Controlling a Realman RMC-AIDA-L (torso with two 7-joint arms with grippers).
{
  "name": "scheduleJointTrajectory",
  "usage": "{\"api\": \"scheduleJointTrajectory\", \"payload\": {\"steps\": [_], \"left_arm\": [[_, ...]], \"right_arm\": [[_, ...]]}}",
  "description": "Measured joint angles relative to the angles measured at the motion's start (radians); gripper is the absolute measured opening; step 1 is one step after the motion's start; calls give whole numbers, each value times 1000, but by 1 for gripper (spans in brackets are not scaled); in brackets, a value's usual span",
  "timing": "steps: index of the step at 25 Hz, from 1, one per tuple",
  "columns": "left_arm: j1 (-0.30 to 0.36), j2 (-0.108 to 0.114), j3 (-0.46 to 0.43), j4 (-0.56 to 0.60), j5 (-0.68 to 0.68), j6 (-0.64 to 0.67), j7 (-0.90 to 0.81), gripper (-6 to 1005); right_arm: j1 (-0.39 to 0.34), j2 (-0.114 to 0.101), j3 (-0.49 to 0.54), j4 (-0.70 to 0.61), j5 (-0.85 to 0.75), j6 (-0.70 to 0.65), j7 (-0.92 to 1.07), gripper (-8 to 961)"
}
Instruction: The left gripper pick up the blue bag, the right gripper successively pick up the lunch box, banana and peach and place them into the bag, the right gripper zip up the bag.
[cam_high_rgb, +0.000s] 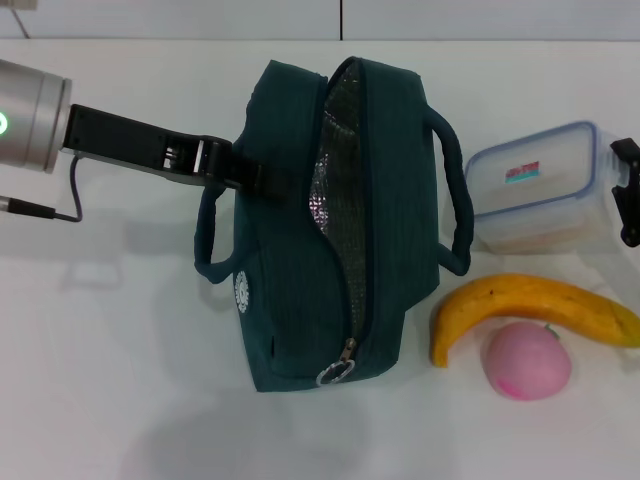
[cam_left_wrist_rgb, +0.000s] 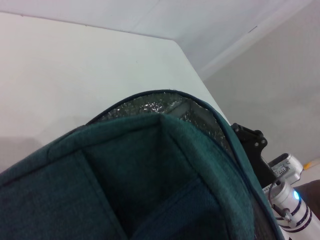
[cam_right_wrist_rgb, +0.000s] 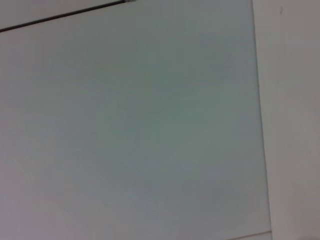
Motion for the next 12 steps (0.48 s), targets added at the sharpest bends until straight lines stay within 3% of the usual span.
{"api": "scheduleJointTrajectory", "payload": {"steps": [12], "left_arm": [[0,-8,3,-1,5,0,2,35]], "right_arm": [[-16,-2,-7,-31,-5,85,-10,88]]}}
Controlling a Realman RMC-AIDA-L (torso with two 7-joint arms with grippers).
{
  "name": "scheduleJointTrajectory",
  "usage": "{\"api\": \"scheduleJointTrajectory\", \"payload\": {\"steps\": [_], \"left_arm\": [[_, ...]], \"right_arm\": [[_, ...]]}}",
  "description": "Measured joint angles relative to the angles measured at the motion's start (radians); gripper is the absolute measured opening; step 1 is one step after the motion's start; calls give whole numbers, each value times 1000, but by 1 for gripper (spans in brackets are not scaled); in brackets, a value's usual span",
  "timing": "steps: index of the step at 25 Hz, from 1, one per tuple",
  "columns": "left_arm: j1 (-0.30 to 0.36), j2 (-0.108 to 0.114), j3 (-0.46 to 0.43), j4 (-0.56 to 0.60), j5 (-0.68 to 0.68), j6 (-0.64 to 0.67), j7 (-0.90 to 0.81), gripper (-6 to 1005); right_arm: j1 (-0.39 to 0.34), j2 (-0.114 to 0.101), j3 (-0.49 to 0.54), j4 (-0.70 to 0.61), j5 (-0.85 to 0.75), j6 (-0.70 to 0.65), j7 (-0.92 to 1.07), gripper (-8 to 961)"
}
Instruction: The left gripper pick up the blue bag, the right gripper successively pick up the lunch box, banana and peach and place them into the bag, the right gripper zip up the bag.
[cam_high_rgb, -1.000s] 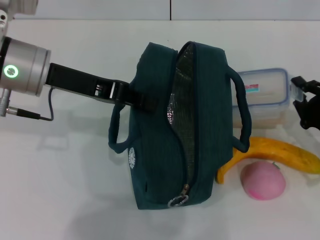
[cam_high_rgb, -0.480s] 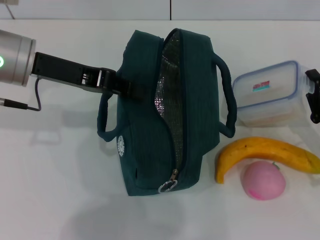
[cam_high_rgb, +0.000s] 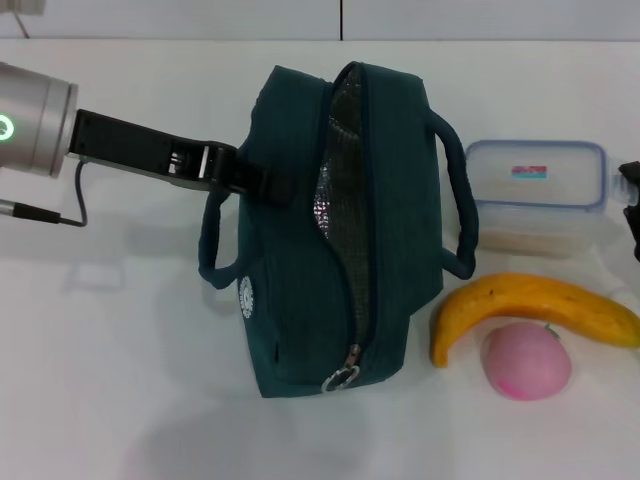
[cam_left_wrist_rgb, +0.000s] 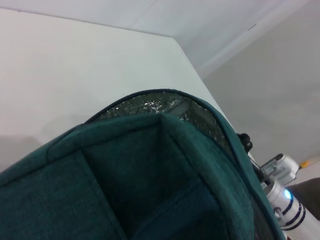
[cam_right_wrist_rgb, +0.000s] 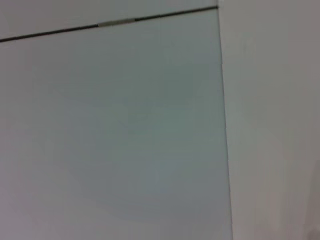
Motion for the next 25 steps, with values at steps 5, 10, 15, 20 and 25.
{"api": "scheduleJointTrajectory", "payload": {"steps": [5,10,15,20,25], "left_arm": [[0,-3,2,0,2,1,4,35],[8,-6,3,0,3,3,5,35],[13,-10,3,0,3,4,4,36],[15,-15,3,-12,3,7,3,36],[16,-15,3,-15,2,7,3,36]], "right_arm": [[11,-4,-31,-85,-6,-8,-1,87],[40,-8,-136,-197,-7,-5,-2,87],[66,-14,-281,-293,-8,8,-2,86],[71,-30,-374,-337,-8,52,-4,86],[71,-50,-390,-345,-7,71,-74,85]]}}
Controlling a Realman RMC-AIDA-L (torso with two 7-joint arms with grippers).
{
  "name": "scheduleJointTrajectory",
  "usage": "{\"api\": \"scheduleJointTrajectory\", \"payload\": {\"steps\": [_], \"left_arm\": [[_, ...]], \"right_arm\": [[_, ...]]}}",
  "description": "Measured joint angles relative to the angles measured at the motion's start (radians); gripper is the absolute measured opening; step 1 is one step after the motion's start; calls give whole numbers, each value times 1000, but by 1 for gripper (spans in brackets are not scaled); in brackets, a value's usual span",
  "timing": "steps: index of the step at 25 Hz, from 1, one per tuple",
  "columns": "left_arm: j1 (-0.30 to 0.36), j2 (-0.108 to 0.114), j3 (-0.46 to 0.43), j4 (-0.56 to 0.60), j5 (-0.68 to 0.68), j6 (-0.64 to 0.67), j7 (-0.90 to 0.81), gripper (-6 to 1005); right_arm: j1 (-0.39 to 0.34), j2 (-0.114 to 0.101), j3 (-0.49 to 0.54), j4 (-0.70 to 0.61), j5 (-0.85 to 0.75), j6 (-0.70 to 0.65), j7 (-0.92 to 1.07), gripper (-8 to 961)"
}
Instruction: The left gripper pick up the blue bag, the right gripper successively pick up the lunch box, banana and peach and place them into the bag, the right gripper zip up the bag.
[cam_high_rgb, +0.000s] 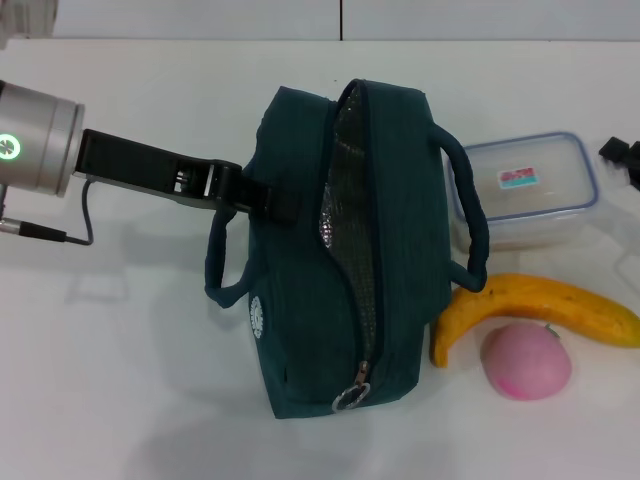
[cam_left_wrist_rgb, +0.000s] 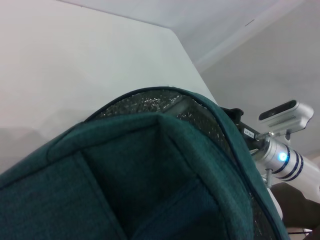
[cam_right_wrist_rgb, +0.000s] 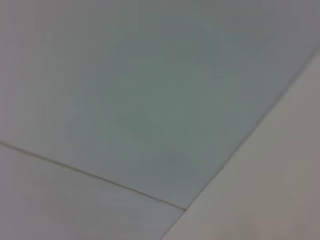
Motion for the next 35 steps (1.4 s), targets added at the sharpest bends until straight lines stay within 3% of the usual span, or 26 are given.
{"api": "scheduleJointTrajectory", "payload": {"steps": [6,13,23,35], "left_arm": [[-9,0,2,0,2,0,1,36],[-12,0,3,0,2,5,0,36],[-6,0,3,0,2,9,2,36],[-12,-1,8,-9,2,9,15,36]], "right_arm": [[3,-22,-6,-22,0,-6,-110,85],[3,-25,-13,-22,0,-9,-182,115],[-17,-18,4,-22,16,-7,-201,166],[-137,10,43,-16,78,-53,-253,211]]}}
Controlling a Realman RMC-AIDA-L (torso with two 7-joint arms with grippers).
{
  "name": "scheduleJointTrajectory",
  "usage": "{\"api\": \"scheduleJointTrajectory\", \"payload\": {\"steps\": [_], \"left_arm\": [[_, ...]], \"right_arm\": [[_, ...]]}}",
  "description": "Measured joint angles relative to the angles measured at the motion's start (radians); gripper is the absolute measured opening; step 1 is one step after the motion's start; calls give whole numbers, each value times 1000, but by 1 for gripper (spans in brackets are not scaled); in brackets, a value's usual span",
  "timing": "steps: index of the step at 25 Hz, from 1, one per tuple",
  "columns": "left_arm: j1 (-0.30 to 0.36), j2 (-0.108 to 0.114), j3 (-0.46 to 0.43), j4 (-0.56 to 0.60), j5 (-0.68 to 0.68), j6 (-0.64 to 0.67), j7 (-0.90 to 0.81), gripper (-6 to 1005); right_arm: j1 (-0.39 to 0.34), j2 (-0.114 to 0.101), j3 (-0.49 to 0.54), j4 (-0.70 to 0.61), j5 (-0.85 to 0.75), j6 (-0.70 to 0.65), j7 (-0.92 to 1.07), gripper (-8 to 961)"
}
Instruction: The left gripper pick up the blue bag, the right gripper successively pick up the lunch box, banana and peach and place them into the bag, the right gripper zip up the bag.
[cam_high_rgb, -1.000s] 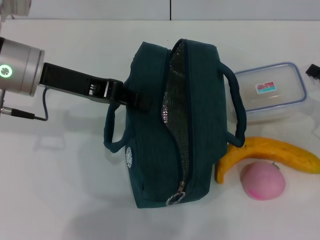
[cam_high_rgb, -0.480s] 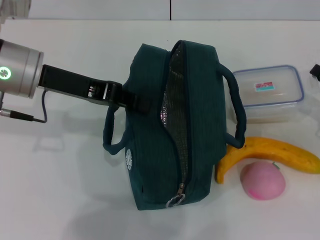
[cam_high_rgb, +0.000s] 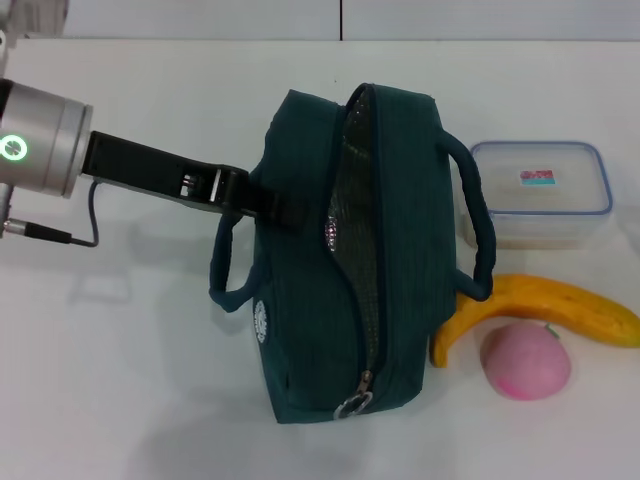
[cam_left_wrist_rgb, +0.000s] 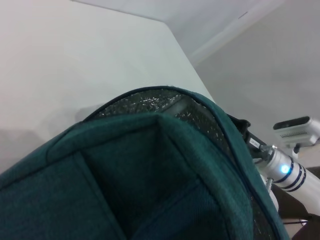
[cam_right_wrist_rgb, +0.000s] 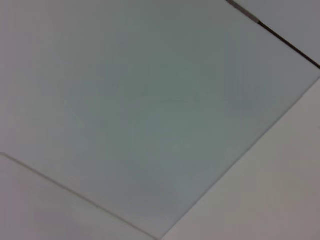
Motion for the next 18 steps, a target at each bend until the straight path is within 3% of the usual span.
{"api": "scheduleJointTrajectory", "payload": {"steps": [4,11,18], "left_arm": [[0,0,10,-1,0,-1,13,36],[-2,-2,34,-10,0,-2,42,37],[-3,-5,35,-25,1,-1,81,37]], "right_arm": [[-29,5,2,11,12,-33,-27,228],[-28,27,10,97,47,-16,-30,401],[23,42,27,259,202,-12,-47,603]]}}
